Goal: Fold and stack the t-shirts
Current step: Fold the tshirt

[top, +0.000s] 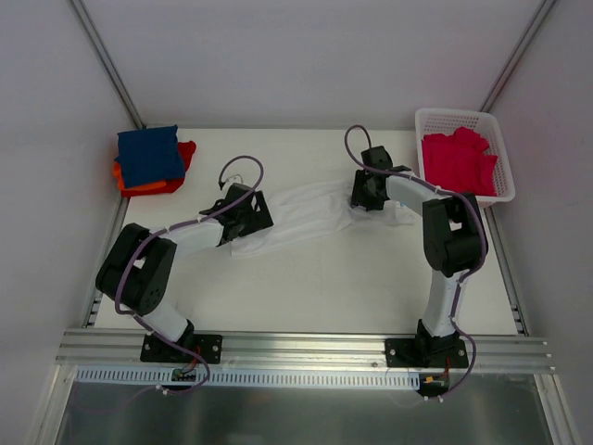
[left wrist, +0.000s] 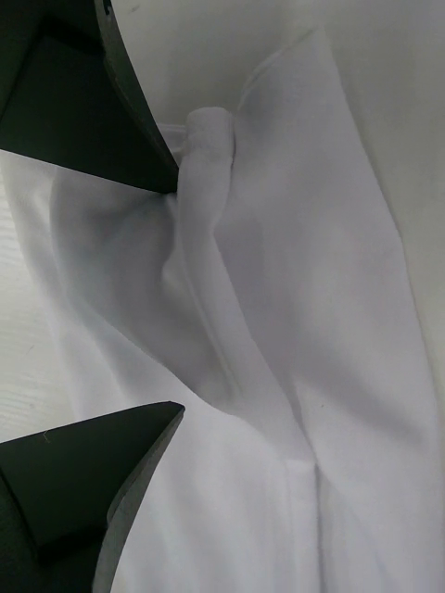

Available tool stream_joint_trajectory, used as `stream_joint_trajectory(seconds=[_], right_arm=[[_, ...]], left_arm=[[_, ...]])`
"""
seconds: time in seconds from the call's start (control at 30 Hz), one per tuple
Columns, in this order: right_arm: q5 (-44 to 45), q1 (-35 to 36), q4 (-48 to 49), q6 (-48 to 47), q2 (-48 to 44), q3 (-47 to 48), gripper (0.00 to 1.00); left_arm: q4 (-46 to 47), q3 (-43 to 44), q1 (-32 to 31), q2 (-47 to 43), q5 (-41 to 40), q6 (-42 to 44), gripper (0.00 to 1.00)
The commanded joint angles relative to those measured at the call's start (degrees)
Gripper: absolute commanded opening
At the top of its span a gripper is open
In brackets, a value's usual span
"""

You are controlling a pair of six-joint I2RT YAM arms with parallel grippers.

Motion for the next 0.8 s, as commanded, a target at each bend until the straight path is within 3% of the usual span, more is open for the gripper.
stream_joint_trajectory(seconds=[0.0,0.47,0.77], right_arm=[[-2.8,-0.6,-2.8,-1.4,2.3,5.2,0.49],[-8.5,-2.7,-7.8,-3.9,11.7,19.9,0.49],[-12.6,-3.8,-9.9,-5.2,17.1,28.2,0.49]], left_arm=[[-7.7,-4.3,-3.6,1.3,3.5,-5.4,0.99],[-9.4,-12.2,-16.3,0.4,1.5,-13.7,0.99],[-10.0,-11.7,-26.2,4.6,2.5,-20.6,0.99]])
